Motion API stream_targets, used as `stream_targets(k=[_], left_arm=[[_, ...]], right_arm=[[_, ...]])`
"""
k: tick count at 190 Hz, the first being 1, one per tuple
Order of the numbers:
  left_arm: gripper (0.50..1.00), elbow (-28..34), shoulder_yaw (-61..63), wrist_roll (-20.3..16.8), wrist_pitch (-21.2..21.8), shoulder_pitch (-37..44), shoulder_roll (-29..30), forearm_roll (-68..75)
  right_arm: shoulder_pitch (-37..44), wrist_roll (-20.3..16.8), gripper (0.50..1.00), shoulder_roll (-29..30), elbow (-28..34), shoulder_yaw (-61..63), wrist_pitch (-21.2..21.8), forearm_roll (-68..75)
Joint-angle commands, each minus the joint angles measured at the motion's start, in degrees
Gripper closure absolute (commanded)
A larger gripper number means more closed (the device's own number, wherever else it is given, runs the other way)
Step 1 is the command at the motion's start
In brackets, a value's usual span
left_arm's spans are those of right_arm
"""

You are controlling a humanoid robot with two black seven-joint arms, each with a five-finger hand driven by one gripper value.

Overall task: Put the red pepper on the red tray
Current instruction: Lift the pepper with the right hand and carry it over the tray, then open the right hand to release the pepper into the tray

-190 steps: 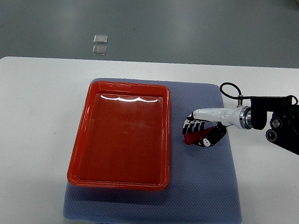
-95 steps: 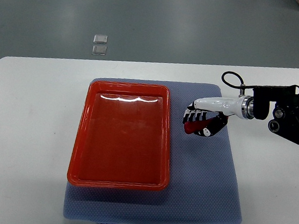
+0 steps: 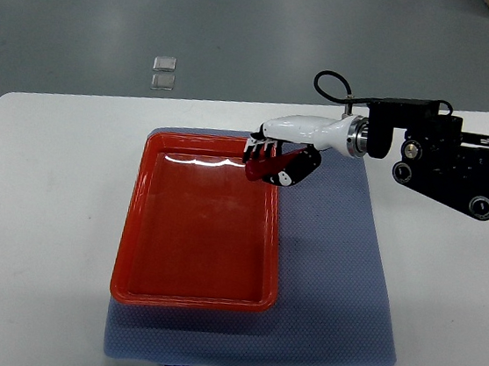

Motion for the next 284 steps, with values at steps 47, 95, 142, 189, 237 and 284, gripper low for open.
stream_targets(k=[47, 95, 142, 189, 237, 284], left_arm=[[0.500, 0.0, 0.0, 0.0, 0.1, 0.0, 0.0, 0.0], [0.500, 0.0, 0.0, 0.0, 0.0, 0.0, 0.0, 0.0], [0.500, 0.0, 0.0, 0.0, 0.0, 0.0, 0.0, 0.0], [0.500, 0.0, 0.0, 0.0, 0.0, 0.0, 0.0, 0.0], [0.500, 0.0, 0.0, 0.0, 0.1, 0.0, 0.0, 0.0], [0.500, 0.0, 0.0, 0.0, 0.0, 0.0, 0.0, 0.0]], right_arm=[[-3.6, 3.2, 0.991, 9.6, -0.5, -0.2, -1.3, 1.1], [-7.0, 3.3, 0.983, 11.8, -2.8, -0.1, -1.4, 0.9], [-7.2, 3.3, 0.810, 12.5, -3.7, 0.1, -5.2, 1.3], [-6.8, 3.2, 0.803, 12.8, -3.7, 1.7, -5.4, 2.1], [-6.8, 3.3, 0.658, 12.8, -3.7, 1.8, -5.9, 2.2], [-5.4, 3.3, 0.595, 11.7, -3.7, 2.5, -6.0, 4.7]])
